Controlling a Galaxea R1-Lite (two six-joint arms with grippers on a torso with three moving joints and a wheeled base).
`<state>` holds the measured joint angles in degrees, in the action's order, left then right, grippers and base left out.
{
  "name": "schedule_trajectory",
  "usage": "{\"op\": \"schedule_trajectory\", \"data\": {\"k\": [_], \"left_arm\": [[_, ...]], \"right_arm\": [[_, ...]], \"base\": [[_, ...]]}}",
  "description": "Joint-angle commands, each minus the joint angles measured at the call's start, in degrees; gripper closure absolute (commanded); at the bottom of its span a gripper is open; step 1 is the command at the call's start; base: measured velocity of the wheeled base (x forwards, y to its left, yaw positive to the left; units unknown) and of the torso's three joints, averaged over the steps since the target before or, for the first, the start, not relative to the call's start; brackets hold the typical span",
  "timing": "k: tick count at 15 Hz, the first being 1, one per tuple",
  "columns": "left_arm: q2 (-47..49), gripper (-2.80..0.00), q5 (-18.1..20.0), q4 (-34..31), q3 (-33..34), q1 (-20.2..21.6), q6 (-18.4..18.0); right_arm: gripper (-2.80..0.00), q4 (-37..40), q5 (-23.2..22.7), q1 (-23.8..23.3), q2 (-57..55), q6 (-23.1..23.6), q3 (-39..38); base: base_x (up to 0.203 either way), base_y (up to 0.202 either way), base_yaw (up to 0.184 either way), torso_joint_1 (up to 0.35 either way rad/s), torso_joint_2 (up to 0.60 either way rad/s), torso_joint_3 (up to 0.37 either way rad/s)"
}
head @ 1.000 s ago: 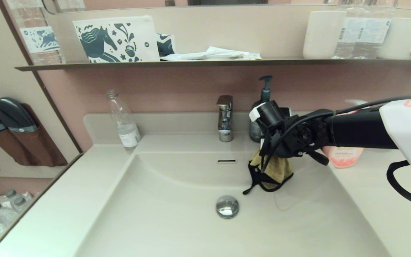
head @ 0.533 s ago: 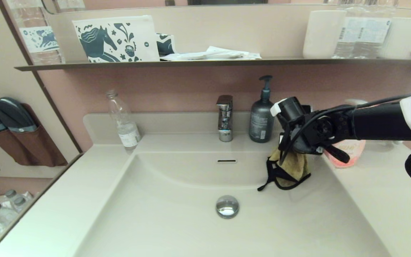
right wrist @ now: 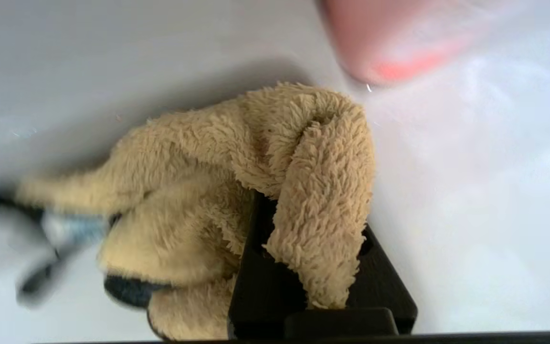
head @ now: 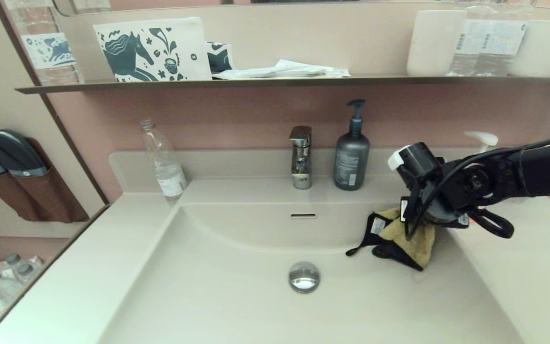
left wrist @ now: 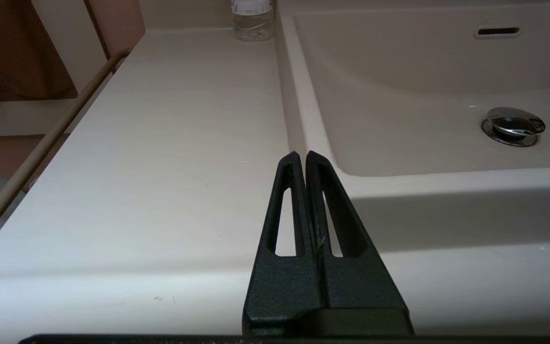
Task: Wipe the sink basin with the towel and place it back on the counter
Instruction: Wipe the sink
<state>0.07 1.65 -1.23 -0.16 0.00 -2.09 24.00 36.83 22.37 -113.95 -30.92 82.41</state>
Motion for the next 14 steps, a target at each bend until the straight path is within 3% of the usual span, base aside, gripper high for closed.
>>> {"op": "schedule_trajectory", "data": {"k": [1,7,11,14], "left_arm": [[0.01,0.0,0.02,0.0,-0.02,0.09,-0.02],[0.01,0.0,0.02,0.0,-0.02,0.09,-0.02],[0.01,0.0,0.02,0.0,-0.02,0.09,-0.02],[0.01,0.0,0.02,0.0,-0.02,0.09,-0.02]], "right_arm": [[0.0,-0.03,0.24,0.41,9.37,-0.15,-5.63],[0.0,10.64,-3.1,-1.64,28.0,-0.01,-9.07],[0.0,15.68,-4.61,-11.88,32.5,4.04,-8.93],[0.0,15.64,-6.62,-23.24,32.53,10.09,-6.01]], "base": [[0.0,0.0,0.0,0.0,0.0,0.0],[0.0,0.0,0.0,0.0,0.0,0.0],[0.0,0.0,0.0,0.0,0.0,0.0],[0.0,0.0,0.0,0.0,0.0,0.0]]}}
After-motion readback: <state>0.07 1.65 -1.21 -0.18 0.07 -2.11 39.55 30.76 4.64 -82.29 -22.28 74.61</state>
